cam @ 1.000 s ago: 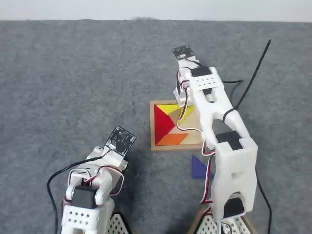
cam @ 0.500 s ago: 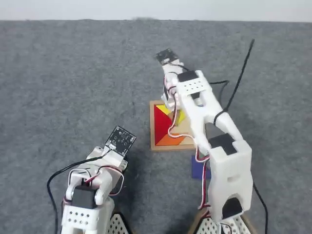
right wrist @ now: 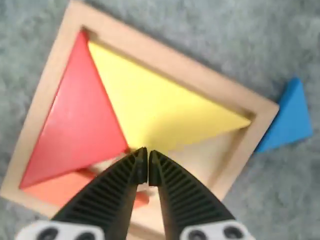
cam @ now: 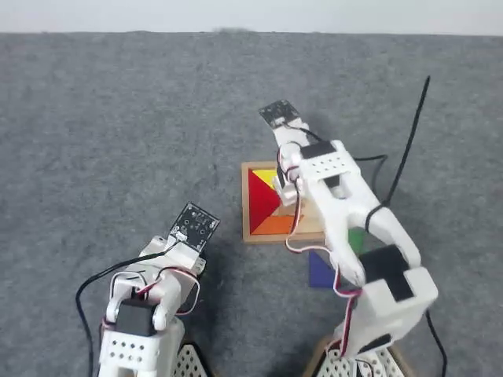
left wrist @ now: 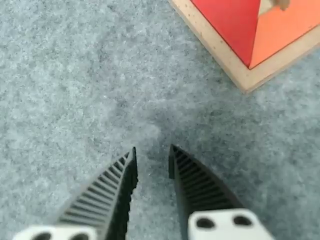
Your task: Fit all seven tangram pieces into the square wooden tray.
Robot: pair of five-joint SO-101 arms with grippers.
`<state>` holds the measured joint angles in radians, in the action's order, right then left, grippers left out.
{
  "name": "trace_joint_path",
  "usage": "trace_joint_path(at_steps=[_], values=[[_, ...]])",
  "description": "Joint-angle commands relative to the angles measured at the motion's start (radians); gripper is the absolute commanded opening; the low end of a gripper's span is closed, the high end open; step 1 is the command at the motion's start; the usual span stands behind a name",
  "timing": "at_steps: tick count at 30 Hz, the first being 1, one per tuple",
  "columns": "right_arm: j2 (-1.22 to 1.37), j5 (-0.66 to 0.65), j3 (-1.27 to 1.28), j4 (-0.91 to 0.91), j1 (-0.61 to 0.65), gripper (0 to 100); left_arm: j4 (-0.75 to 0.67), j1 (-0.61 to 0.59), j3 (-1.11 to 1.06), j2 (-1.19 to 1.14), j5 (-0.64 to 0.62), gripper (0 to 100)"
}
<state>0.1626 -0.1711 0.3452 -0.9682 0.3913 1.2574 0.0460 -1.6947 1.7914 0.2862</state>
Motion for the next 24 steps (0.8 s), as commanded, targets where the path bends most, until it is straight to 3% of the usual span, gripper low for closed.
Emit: trace_joint_path(at_steps=[1, 8, 15, 19, 24], values=[[-0.088, -0.011, 0.026, 0.022, -0.013, 0.6, -0.002, -0.006, 0.012, 0.011, 0.009, 10], [-0.113, -0.003, 0.055, 0.025, -0.016, 0.6, -0.002, -0.006, 0.012, 0.011, 0.009, 10], [-0.407, 0.02, 0.186, 0.015, -0.019, 0.6, -0.002, -0.006, 0.012, 0.011, 0.009, 10], [-0.515, -0.054, 0.27, -0.096, -0.108, 1.8, -0.002, -0.006, 0.012, 0.011, 0.009, 10], [-0.495, -0.072, 0.273, -0.189, -0.274, 12.1, -0.002, -0.006, 0.012, 0.011, 0.009, 10]])
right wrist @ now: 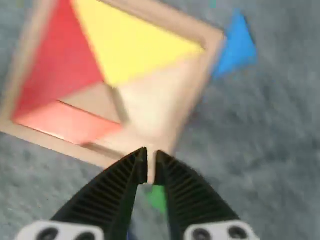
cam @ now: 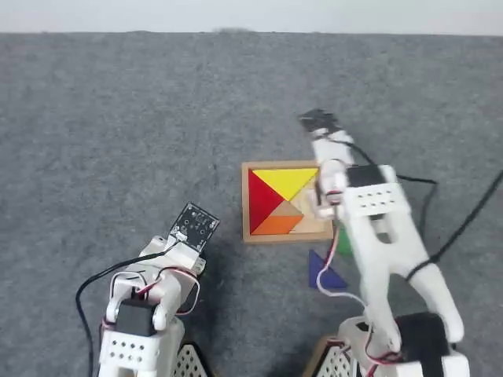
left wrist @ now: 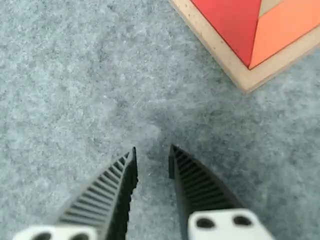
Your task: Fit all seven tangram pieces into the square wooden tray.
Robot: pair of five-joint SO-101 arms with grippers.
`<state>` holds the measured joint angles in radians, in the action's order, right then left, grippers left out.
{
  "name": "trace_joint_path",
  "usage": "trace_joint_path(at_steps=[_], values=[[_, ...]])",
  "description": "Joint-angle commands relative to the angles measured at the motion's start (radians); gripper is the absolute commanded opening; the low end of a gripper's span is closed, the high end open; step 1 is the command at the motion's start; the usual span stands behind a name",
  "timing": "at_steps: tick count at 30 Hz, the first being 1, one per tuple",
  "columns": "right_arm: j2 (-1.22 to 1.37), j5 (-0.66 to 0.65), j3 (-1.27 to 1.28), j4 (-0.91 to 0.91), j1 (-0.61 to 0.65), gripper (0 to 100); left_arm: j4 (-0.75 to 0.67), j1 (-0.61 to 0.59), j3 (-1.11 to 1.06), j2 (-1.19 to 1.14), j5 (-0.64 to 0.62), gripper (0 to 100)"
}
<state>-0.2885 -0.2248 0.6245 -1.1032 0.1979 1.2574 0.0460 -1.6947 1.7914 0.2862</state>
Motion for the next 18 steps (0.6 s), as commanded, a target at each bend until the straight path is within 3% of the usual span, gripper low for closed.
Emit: trace_joint_path(at_steps=[1, 6, 12, 18], values=[[-0.039, -0.017, -0.003, -0.082, -0.096, 13.1, -0.002, -0.006, 0.012, 0.011, 0.009, 10], [-0.022, 0.044, 0.055, -0.139, -0.111, 14.7, -0.002, -0.006, 0.012, 0.011, 0.009, 10], [-0.022, 0.176, 0.11, -0.094, -0.079, 32.1, -0.002, -0.006, 0.012, 0.011, 0.009, 10], [0.01, 0.338, 0.114, -0.038, -0.073, 32.9, -0.002, -0.006, 0.012, 0.011, 0.009, 10]])
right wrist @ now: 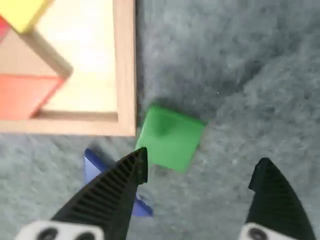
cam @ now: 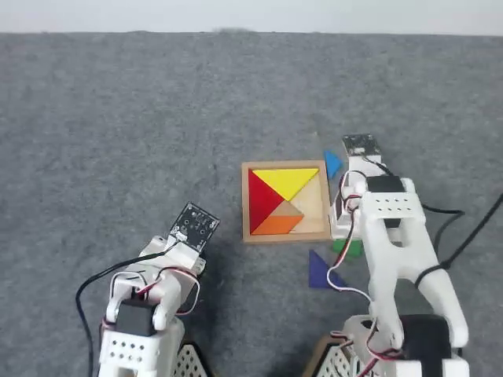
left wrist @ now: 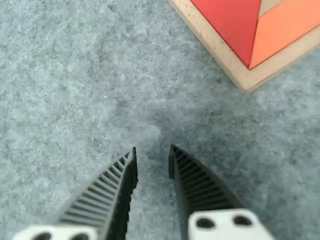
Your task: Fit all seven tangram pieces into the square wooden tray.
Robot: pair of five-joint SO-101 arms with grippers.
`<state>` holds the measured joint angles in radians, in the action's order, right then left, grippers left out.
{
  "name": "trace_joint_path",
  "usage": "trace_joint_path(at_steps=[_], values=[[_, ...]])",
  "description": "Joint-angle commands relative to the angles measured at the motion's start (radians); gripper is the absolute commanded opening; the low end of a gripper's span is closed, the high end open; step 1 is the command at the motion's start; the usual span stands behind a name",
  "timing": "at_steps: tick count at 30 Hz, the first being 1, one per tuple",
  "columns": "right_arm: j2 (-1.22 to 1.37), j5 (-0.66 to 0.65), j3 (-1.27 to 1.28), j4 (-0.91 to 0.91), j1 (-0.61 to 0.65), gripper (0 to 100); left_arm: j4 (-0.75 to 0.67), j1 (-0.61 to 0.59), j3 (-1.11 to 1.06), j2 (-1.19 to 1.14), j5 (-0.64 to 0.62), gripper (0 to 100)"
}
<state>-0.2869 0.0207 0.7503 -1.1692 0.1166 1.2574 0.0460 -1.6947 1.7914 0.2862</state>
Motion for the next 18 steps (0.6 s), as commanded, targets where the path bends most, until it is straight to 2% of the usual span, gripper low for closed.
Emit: trace_joint_path(at_steps=[1, 5, 13, 15, 18], values=[[0.027, 0.13, -0.012, 0.041, 0.008, 32.9, -0.002, -0.006, 0.012, 0.011, 0.009, 10], [0.127, 0.224, -0.021, 0.064, 0.041, 32.9, -0.002, -0.006, 0.012, 0.011, 0.009, 10], [0.269, 0.222, -0.124, -0.015, 0.058, 32.5, -0.002, -0.006, 0.012, 0.011, 0.009, 10], [0.285, 0.222, -0.127, -0.012, 0.045, 28.2, -0.002, -0.006, 0.012, 0.011, 0.009, 10], [0.286, 0.222, -0.13, -0.01, -0.021, 16.6, -0.002, -0.006, 0.012, 0.011, 0.009, 10]])
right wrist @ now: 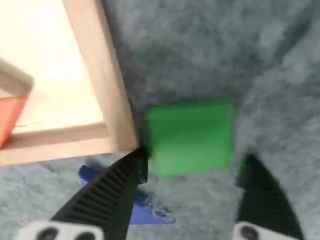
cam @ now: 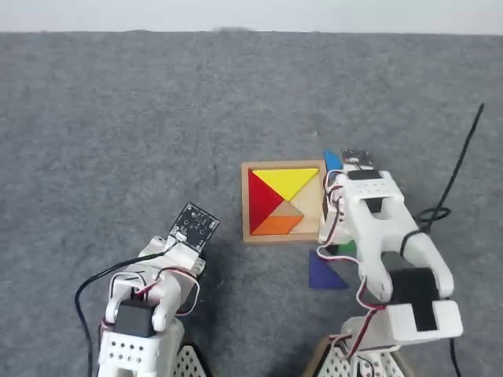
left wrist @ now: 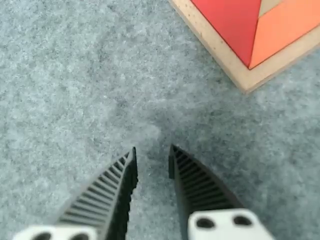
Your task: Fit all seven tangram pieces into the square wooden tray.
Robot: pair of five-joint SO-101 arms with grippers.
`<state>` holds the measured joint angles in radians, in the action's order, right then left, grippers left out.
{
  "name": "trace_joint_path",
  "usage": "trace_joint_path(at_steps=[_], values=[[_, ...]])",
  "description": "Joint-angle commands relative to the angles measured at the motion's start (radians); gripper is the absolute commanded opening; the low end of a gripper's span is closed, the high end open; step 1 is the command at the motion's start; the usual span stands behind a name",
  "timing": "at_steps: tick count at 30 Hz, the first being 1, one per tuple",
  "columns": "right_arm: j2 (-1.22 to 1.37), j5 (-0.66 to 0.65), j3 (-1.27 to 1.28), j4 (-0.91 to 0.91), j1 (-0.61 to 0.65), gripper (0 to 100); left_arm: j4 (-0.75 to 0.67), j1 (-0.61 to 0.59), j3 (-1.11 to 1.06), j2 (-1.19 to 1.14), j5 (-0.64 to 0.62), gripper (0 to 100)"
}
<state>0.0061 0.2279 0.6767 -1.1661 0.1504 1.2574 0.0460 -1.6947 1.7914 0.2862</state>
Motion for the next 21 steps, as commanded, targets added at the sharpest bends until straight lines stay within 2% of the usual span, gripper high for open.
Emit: trace_joint_path(at_steps=[1, 4, 10, 12, 17, 21], values=[[-0.007, 0.015, -0.06, -0.013, -0.081, 13.4, -0.002, -0.006, 0.012, 0.011, 0.009, 10], [-0.005, -0.043, -0.081, -0.012, -0.131, 8.7, -0.002, -0.006, 0.012, 0.011, 0.009, 10], [-0.008, -0.192, -0.083, 0.056, -0.134, 0.5, -0.002, -0.006, 0.012, 0.011, 0.009, 10], [-0.008, -0.238, -0.101, 0.059, -0.134, 0.8, -0.002, -0.006, 0.012, 0.011, 0.009, 10], [-0.041, -0.252, -0.175, 0.001, -0.153, 1.7, -0.002, -0.006, 0.012, 0.011, 0.009, 10], [-0.111, -0.338, -0.238, -0.117, -0.157, 12.7, -0.002, -0.006, 0.012, 0.011, 0.009, 10]])
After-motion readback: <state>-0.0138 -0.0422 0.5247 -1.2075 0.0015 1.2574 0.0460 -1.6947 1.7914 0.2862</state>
